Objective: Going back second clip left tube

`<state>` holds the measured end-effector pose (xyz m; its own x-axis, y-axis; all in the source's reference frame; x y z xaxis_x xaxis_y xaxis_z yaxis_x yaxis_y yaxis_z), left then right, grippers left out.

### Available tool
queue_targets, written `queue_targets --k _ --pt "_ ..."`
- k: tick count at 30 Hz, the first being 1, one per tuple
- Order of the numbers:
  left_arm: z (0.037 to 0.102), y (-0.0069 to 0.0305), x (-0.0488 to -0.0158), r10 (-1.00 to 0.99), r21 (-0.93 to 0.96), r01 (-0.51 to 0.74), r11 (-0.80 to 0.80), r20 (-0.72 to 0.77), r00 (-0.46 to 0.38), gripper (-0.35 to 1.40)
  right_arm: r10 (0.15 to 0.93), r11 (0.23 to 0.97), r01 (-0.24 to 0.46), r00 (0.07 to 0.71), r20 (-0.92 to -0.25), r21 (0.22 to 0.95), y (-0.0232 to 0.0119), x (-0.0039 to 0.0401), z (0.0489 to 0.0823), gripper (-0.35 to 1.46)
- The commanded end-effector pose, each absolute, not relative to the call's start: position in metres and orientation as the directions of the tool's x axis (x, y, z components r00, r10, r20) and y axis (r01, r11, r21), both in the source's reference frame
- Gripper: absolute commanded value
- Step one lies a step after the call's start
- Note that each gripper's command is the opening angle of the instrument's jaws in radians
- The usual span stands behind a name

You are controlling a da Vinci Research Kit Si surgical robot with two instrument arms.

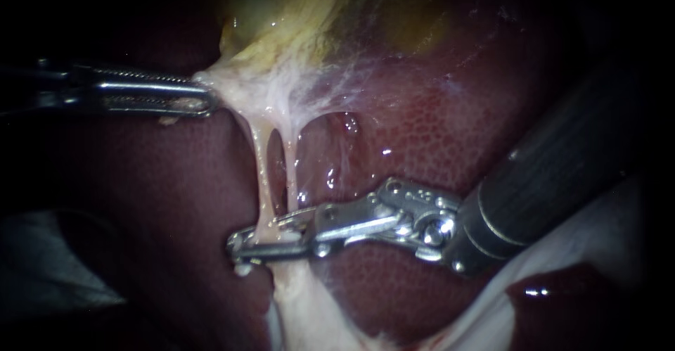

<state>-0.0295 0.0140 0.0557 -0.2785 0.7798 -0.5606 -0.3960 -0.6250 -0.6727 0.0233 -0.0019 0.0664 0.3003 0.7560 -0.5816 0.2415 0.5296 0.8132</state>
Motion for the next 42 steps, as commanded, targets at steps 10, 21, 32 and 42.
queue_targets --k 10,21,32,42 --pt "0.0557 0.014 -0.0295 0.78 -0.673 -0.396 -0.625 -0.561 -0.278 -0.35 0.652 0.718 0.092 0.258 -0.713 0.69 -0.0008 0.0235 0.0669 0.46" --pt "0.0561 0.0141 -0.0293 0.779 -0.672 -0.395 -0.626 -0.561 -0.279 -0.35 0.523 0.829 0.018 0.329 -0.786 0.559 0.0008 0.0186 0.0646 0.5" --pt "0.0561 0.0141 -0.0293 0.779 -0.672 -0.395 -0.626 -0.561 -0.279 -0.35 0.451 0.863 0.059 0.354 -0.819 0.501 0.0028 0.0092 0.0586 0.5" --pt "0.0569 0.0141 -0.0296 0.778 -0.67 -0.397 -0.627 -0.563 -0.279 -0.35 0.403 0.893 0.032 0.389 -0.828 0.449 0.0044 0.0044 0.0561 0.5"
